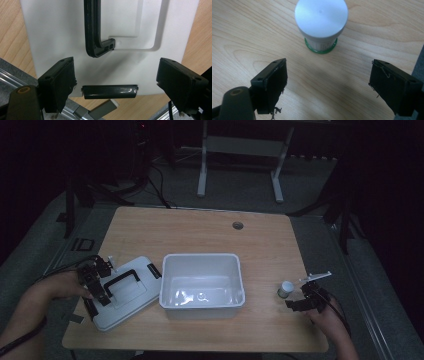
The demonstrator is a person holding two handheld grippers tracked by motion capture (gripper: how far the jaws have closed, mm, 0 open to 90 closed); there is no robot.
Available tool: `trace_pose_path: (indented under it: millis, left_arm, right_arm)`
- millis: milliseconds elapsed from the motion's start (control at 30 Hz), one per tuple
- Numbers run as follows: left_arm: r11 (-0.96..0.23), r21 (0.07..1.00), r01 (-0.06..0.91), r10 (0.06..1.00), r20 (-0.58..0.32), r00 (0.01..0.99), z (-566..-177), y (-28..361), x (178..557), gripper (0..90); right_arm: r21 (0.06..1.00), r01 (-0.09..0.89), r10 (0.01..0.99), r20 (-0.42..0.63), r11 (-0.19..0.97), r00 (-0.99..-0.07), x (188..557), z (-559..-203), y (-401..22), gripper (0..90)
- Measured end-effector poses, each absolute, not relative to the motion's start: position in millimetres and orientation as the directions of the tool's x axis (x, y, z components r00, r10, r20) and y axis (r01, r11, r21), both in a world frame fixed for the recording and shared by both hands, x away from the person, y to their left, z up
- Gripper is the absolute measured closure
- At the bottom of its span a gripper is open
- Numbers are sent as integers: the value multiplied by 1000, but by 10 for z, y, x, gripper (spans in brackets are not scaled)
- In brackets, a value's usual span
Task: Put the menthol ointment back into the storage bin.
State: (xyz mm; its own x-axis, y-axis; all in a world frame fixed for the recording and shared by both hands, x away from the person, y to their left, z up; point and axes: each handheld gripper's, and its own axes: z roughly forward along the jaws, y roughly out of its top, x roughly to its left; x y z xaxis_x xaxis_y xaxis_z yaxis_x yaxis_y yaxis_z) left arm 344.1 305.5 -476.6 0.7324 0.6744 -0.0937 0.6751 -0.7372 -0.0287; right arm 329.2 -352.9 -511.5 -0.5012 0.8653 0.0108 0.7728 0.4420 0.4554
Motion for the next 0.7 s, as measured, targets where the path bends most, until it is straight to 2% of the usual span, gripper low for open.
trace_pose_path:
  millis: [333, 700]
  left_arm:
    - [-742, -43, 669, 670, -87, 737, -4747, 3038, 3435, 155]
    - [-741, -53, 670, 672, -93, 735, -4759, 3034, 3428, 156]
  right_arm:
    - [301, 833, 870, 23, 464, -492, 3460, -4999, -3490, 143]
    - [206, 856, 873, 12, 475, -487, 3643, -4873, -3414, 143]
